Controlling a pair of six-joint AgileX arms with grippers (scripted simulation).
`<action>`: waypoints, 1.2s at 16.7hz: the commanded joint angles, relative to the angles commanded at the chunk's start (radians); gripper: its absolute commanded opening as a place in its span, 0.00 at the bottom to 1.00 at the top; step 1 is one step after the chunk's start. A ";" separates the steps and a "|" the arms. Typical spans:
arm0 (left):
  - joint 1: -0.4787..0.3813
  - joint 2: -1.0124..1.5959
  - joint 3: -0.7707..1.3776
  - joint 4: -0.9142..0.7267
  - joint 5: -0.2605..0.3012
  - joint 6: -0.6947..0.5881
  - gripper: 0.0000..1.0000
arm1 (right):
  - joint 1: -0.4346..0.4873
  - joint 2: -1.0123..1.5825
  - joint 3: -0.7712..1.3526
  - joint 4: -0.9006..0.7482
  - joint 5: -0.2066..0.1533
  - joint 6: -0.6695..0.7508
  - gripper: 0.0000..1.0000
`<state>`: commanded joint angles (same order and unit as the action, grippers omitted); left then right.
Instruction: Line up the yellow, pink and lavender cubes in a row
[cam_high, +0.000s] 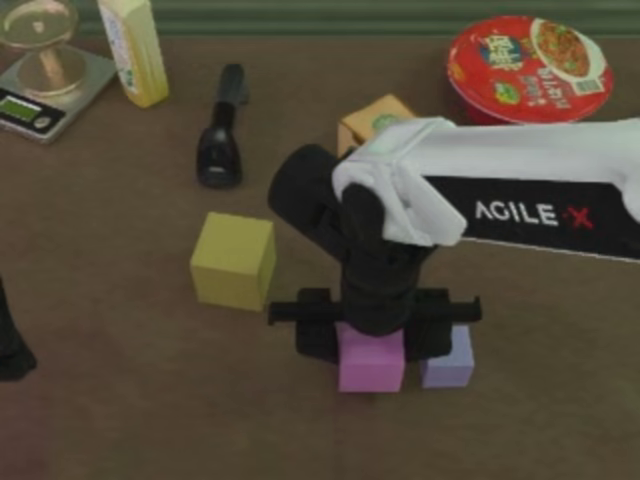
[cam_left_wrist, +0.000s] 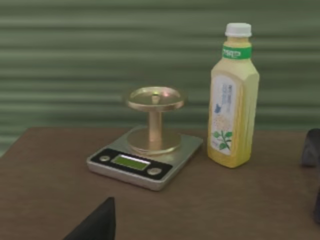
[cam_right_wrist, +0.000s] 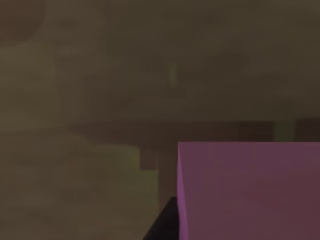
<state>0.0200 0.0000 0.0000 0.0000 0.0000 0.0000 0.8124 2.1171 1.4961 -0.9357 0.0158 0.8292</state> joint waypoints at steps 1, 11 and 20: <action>0.000 0.000 0.000 0.000 0.000 0.000 1.00 | 0.000 0.000 0.000 0.000 0.000 0.000 0.00; 0.000 0.000 0.000 0.000 0.000 0.000 1.00 | 0.000 0.000 0.000 0.000 0.000 0.000 0.68; 0.000 0.000 0.000 0.000 0.000 0.000 1.00 | 0.000 0.000 0.000 0.000 0.000 0.000 1.00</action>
<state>0.0200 0.0000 0.0000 0.0000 0.0000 0.0000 0.8124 2.1171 1.4961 -0.9357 0.0158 0.8292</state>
